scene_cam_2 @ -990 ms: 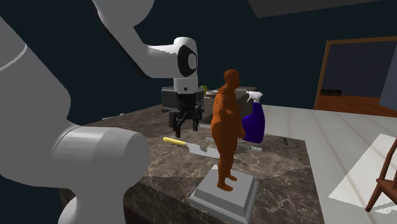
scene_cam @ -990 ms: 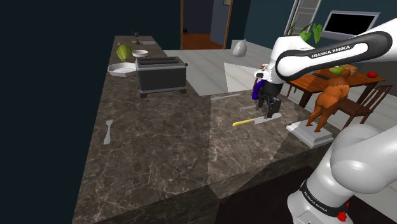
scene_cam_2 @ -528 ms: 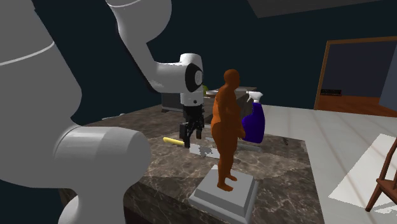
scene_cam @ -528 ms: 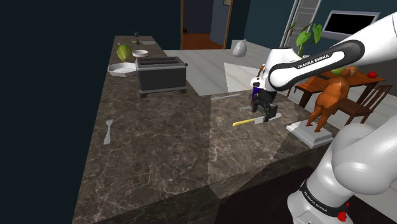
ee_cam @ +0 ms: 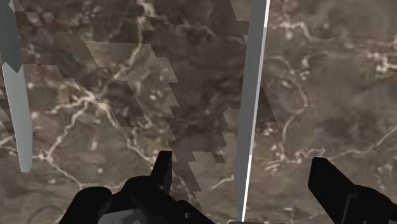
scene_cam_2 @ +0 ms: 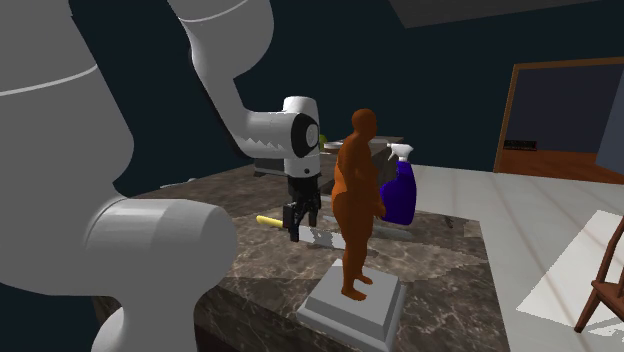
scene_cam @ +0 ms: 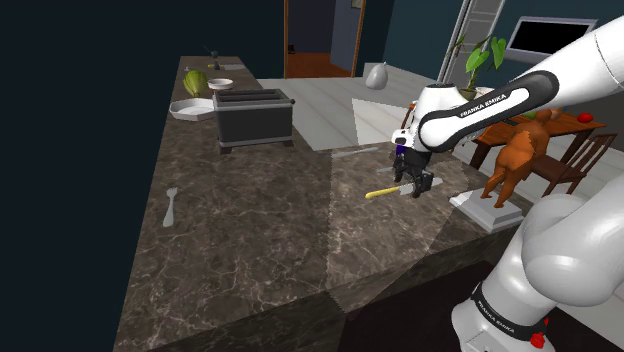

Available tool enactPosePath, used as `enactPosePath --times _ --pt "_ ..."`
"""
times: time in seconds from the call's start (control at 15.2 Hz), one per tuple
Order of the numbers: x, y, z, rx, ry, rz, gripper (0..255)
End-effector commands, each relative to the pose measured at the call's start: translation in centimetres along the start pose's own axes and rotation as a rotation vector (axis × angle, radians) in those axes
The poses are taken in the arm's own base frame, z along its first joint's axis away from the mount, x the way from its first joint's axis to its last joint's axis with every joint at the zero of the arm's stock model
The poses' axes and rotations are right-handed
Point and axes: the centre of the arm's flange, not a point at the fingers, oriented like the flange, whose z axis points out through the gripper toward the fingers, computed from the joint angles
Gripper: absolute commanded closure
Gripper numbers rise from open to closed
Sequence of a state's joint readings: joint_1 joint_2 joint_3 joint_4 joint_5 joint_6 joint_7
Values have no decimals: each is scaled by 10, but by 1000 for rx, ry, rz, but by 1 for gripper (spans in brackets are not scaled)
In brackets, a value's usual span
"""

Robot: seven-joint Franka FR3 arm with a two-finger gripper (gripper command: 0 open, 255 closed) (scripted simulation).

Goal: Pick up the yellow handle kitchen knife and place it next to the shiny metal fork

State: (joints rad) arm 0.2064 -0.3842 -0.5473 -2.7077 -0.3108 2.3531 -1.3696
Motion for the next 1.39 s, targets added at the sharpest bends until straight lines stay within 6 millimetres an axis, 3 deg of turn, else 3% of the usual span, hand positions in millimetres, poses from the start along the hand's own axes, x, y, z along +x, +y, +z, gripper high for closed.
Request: enactPosePath --times 0.0,0.13,0.2,0.79,1.32 --pt "0 0 0 0 0 0 0" --pt "0 0 0 0 0 0 0" --pt "0 0 0 0 0 0 255" --pt "0 0 0 0 0 0 255" --pt "-1 0 -42 0 0 0 255"
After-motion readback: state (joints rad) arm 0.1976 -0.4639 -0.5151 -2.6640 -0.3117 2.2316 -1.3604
